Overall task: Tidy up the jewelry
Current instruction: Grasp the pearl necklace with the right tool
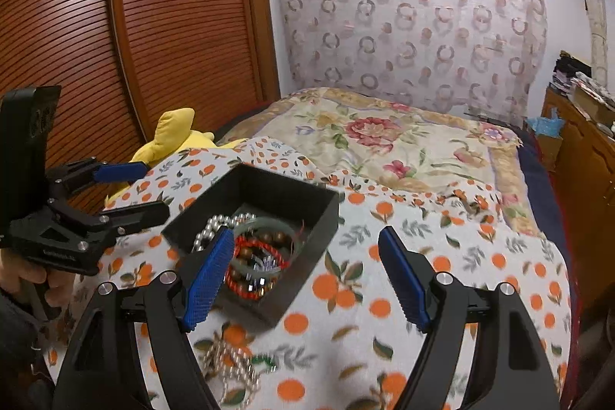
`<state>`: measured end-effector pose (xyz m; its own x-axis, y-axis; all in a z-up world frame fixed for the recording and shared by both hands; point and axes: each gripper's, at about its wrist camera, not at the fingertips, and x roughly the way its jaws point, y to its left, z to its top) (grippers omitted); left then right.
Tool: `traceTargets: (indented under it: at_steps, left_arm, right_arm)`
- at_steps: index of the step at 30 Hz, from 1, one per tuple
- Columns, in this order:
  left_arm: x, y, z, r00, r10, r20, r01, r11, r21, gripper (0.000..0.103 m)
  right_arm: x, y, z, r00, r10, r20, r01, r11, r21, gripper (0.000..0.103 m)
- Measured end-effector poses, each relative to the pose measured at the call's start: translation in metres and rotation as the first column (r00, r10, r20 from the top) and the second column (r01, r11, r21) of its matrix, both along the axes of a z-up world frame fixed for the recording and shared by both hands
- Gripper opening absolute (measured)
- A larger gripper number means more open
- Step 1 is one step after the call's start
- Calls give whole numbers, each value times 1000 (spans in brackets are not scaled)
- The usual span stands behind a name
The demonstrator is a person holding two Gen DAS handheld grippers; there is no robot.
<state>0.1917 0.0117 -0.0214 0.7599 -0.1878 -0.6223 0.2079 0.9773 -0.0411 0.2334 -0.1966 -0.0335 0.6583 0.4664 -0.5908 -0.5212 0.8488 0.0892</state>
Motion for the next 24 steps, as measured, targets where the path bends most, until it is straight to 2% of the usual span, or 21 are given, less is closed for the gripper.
traceTargets:
  at_steps: [7, 10, 17, 24]
  left_arm:
    - [-34, -7, -8, 1000, -15, -7, 15, 1000, 6, 93]
    - [-44, -10, -15, 1000, -26, -16, 27, 1000, 7, 94]
    - [-63, -16, -32, 998, -44, -44, 44, 999, 7, 94]
    - [-74, -18, -47, 996, -49, -74, 49, 999, -2, 94]
  right_arm:
    - [-35, -8, -12, 1000, -4, -19, 4, 1000, -29, 79]
    - [-48, -9, -20, 999, -4, -34, 2, 999, -43, 74]
    - [-60, -5, -49, 993, 24, -114, -35, 995, -96, 50]
    - [-63, 4, -74, 980, 67, -189, -90, 990, -112, 36]
